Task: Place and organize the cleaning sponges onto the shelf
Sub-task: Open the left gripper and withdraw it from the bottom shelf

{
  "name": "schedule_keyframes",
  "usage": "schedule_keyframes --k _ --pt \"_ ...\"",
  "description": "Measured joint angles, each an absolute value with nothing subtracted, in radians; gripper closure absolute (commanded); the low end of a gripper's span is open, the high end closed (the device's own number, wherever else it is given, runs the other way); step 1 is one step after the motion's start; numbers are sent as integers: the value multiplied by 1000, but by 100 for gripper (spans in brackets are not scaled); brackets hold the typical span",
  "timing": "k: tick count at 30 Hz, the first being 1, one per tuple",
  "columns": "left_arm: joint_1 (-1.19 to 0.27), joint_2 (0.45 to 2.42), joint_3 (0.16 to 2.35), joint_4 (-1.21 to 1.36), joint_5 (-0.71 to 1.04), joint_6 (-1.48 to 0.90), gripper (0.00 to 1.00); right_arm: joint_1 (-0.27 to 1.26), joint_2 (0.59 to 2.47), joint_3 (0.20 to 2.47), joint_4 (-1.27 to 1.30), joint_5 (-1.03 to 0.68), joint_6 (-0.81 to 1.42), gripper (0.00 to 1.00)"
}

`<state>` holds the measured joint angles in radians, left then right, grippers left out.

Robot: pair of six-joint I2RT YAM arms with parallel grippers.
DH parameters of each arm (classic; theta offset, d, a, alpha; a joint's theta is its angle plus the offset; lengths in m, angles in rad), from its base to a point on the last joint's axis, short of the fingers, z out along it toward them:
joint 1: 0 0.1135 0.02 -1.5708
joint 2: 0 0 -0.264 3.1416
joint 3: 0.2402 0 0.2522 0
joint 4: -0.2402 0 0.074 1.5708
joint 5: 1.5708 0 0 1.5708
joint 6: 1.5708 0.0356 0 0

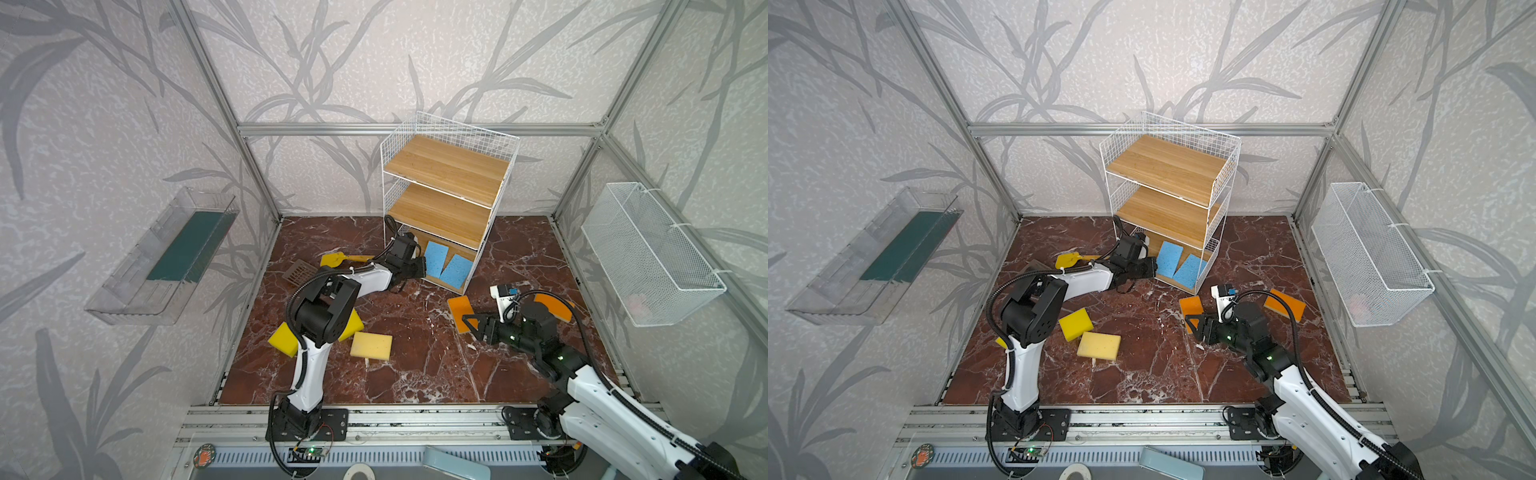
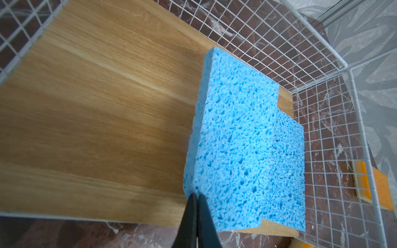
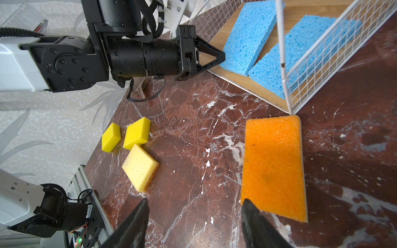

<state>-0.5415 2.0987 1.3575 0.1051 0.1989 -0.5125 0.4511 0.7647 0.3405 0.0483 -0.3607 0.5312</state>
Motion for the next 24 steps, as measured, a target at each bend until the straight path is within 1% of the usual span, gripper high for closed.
schedule_keyframes --k 9,10,11,14,15,19,24 --pt "-545 2099 1357 105 185 -506 100 451 766 340 49 -361 531 33" --pt "-545 2099 1358 104 187 -505 98 451 767 340 49 -361 531 33" --pt "-546 2099 1359 102 188 -502 92 451 768 340 49 -362 532 33" --pt "-554 2099 1371 82 189 -483 70 451 772 340 49 -368 532 33" --pt "-558 2099 1376 79 191 -482 65 451 772 340 49 -368 532 33" --pt "-570 2099 1386 74 188 -471 54 451 772 340 49 -368 531 33" --pt "-574 2099 1386 67 180 -471 51 451 772 340 49 -368 532 33"
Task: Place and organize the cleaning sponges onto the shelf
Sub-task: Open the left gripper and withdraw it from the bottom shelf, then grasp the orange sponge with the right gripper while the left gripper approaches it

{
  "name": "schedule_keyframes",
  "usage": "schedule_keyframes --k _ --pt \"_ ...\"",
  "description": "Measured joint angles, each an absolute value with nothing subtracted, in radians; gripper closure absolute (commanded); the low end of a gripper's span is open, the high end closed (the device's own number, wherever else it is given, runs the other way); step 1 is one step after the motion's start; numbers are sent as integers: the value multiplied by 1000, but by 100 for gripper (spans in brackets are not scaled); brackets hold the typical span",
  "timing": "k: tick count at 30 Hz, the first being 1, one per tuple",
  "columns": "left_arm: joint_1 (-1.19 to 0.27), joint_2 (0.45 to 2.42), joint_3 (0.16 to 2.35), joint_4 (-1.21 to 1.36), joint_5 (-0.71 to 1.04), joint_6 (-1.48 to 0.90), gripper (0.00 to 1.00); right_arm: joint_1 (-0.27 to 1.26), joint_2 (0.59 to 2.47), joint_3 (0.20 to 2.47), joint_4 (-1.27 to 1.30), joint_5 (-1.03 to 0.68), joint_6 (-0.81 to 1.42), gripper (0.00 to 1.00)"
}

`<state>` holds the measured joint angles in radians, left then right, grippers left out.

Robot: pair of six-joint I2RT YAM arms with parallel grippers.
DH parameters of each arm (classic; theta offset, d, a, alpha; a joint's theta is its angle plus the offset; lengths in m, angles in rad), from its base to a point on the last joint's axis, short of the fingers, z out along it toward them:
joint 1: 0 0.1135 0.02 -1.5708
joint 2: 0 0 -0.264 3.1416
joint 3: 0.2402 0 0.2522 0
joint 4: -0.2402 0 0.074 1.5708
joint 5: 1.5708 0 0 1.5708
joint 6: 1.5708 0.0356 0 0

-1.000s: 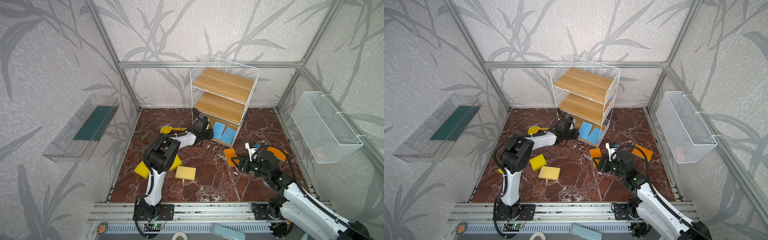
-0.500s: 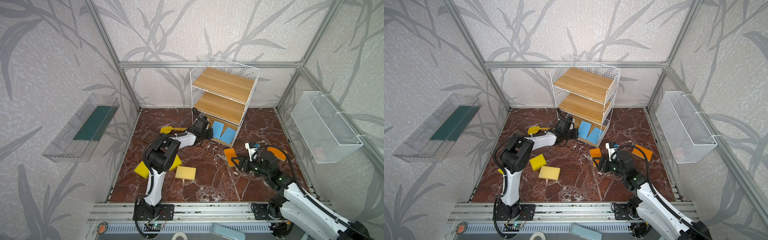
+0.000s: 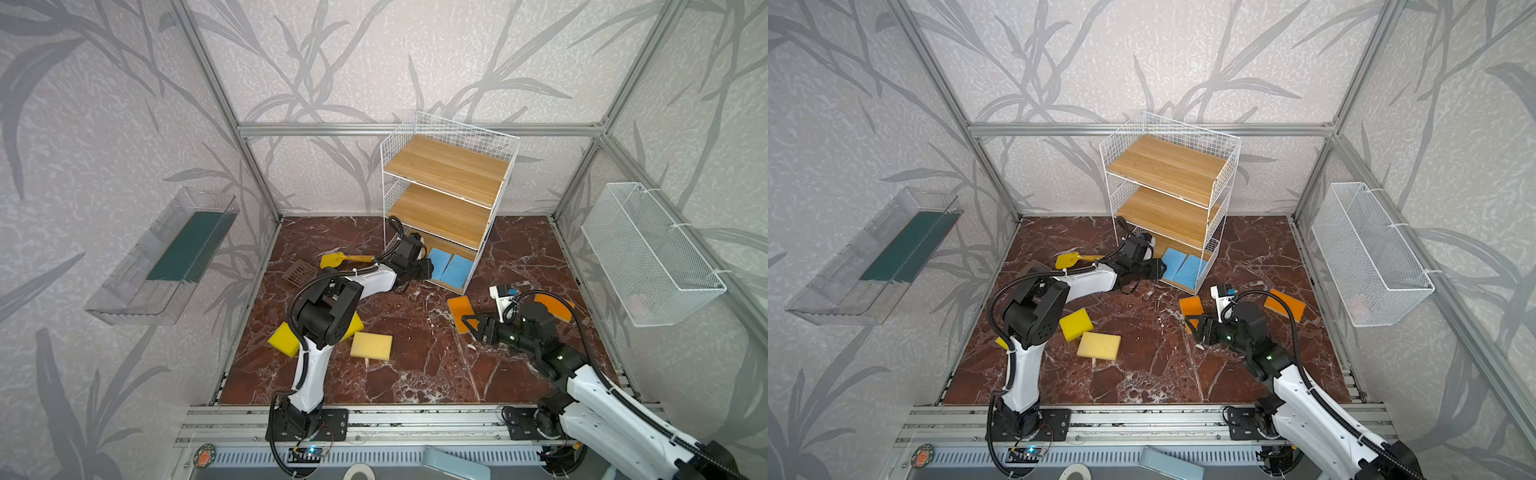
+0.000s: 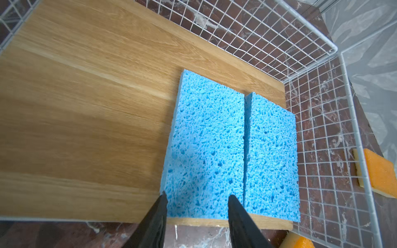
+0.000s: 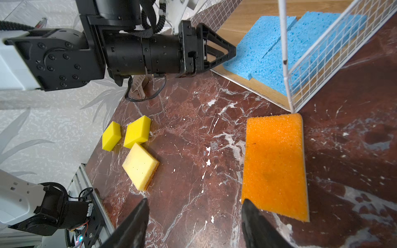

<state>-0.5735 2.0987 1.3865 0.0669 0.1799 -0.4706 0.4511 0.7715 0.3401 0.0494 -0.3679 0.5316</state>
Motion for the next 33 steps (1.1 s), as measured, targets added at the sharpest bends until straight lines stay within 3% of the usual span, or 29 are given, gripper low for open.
schedule_keyframes --k 13,18,20,33 --pt "-601 2008 1267 69 128 -463 29 450 794 341 28 -349 530 35" --pt "-648 1909 1161 96 110 -464 28 442 846 349 1 -330 530 35" --pt "-665 1868 1110 114 104 -463 21 421 872 355 -7 -326 532 35" --pt "-732 1624 788 196 98 -509 20 290 1096 366 46 -289 595 34"
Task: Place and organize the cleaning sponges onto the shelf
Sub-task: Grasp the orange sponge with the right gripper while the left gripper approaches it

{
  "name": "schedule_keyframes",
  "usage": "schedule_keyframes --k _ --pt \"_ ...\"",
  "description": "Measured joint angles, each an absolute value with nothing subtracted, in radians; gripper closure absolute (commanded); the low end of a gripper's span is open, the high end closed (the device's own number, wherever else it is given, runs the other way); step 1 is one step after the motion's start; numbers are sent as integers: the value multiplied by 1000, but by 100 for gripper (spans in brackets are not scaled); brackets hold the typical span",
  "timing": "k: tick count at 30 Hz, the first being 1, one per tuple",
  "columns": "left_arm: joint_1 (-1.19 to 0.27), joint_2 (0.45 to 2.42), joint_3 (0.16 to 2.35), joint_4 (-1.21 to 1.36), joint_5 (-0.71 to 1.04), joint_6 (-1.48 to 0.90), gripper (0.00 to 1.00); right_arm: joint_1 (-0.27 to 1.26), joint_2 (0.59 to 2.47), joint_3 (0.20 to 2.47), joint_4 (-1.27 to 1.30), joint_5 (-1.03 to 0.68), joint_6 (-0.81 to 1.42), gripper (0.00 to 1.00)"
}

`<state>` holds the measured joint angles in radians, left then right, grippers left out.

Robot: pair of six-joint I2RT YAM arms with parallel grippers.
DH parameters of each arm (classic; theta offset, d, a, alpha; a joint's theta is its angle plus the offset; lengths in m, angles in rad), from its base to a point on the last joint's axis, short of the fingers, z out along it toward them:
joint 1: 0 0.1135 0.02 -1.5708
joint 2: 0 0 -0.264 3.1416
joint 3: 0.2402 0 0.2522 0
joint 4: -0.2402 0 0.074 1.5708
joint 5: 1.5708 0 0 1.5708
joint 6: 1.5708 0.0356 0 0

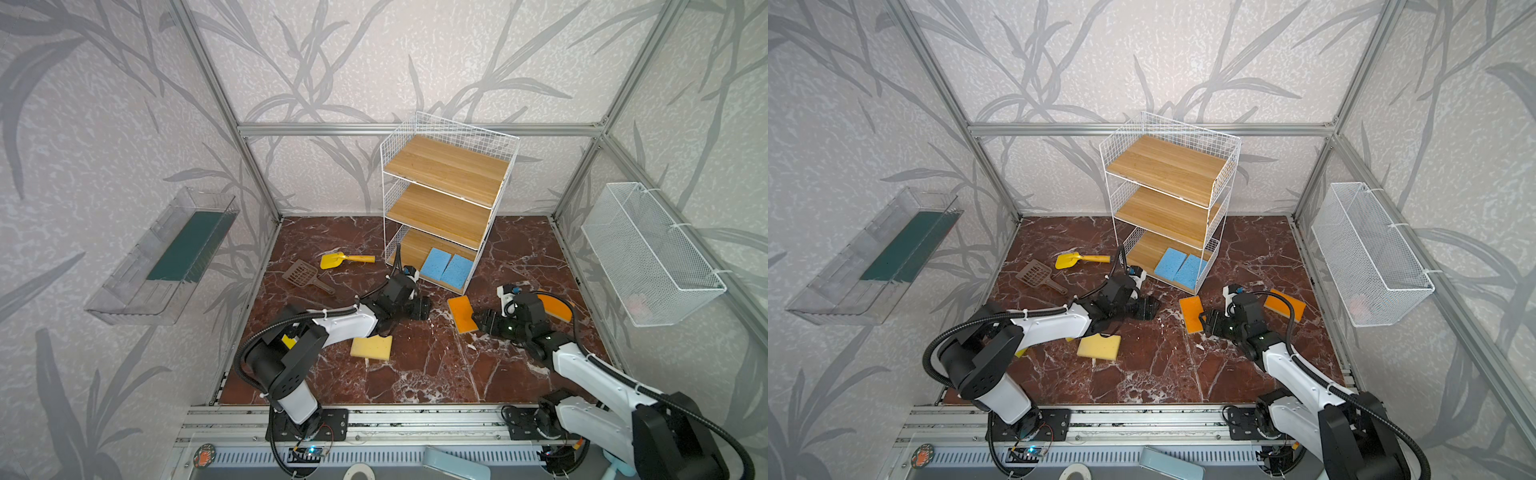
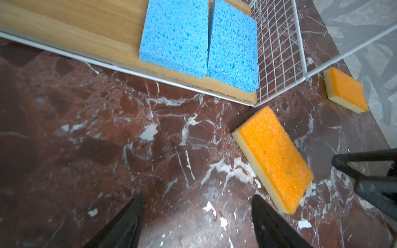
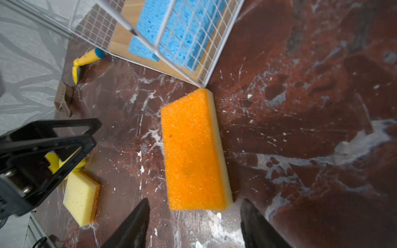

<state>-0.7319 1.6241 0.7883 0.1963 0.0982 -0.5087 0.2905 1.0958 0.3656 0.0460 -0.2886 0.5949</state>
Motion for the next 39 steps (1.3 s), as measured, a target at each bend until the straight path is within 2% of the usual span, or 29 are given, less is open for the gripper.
schedule_keyframes --k 8,17,20,25,29,32,36,39 --pt "-741 1474 638 214 83 -532 21 262 1244 382 96 -305 620 40" --pt "-741 1404 578 211 75 -539 20 266 1403 394 284 -397 691 55" --pt "-741 1377 578 205 75 -538 20 297 1420 394 307 -401 706 64" --pt "-741 1352 578 192 76 -534 20 366 1410 390 302 -385 710 89" --pt "-741 1352 578 196 99 -542 21 384 1344 386 270 -376 713 95" --pt "-741 1353 578 210 137 -557 28 410 1252 378 225 -358 715 96" --pt "-743 1353 581 225 200 -583 43 469 1108 375 178 -327 730 96" --pt "-759 1351 591 229 241 -596 50 506 1029 373 166 -313 750 96"
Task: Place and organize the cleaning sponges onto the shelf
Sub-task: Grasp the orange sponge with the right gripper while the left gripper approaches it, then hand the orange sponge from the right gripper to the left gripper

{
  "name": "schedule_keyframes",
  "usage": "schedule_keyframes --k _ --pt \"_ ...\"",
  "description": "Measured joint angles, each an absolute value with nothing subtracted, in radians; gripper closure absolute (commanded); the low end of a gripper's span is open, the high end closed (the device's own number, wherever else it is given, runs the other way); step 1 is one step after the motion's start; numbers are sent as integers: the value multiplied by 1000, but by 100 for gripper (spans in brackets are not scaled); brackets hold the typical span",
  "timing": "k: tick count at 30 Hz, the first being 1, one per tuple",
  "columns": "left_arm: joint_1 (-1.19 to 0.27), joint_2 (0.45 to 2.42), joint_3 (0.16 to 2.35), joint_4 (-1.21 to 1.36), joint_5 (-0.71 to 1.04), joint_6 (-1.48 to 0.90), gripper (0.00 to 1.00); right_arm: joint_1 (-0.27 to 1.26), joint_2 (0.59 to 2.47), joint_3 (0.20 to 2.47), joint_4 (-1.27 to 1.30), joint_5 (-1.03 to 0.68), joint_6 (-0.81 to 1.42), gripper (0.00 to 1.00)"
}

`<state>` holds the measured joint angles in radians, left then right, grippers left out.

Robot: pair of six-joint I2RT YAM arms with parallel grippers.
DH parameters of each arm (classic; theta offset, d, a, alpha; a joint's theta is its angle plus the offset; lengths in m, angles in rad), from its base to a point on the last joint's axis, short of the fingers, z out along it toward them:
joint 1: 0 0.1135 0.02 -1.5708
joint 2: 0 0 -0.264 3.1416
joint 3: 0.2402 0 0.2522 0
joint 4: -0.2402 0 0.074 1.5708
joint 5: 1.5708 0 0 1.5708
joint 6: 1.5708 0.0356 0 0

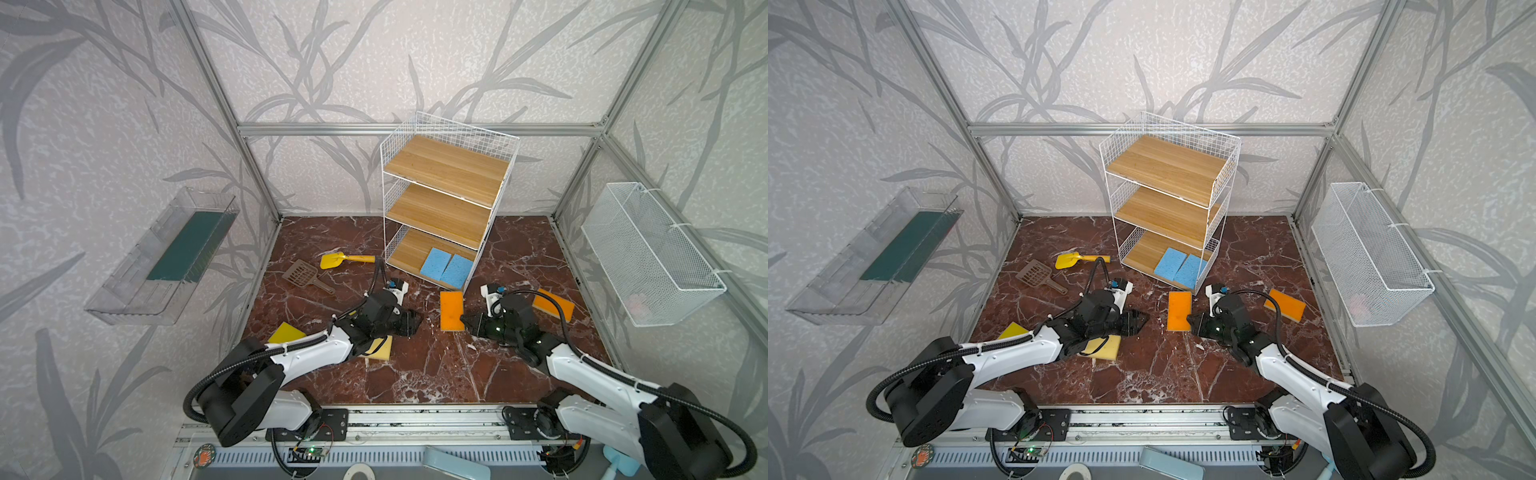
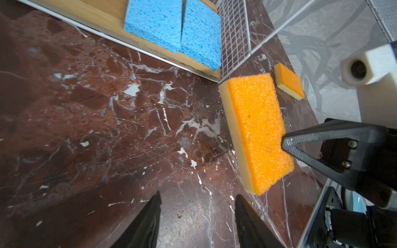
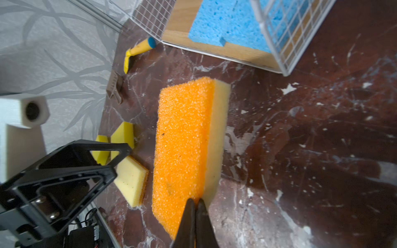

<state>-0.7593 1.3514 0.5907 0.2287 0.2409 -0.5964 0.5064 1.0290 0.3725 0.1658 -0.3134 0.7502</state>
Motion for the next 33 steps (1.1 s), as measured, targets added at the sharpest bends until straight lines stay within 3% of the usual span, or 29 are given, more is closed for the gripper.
schedule_keyframes --k 5,12,23,29,33 --pt "-805 1324 614 233 274 -605 58 538 964 374 157 -302 776 97" --pt "-856 1296 653 236 278 -606 49 560 960 415 150 -300 797 97" --pt "-872 1375 700 248 275 -627 55 564 906 426 157 -295 820 97" --pt "-873 1415 703 289 284 -648 67 564 895 424 162 -287 831 97" --pt "-875 1422 706 299 283 -657 85 564 895 424 169 -284 838 97"
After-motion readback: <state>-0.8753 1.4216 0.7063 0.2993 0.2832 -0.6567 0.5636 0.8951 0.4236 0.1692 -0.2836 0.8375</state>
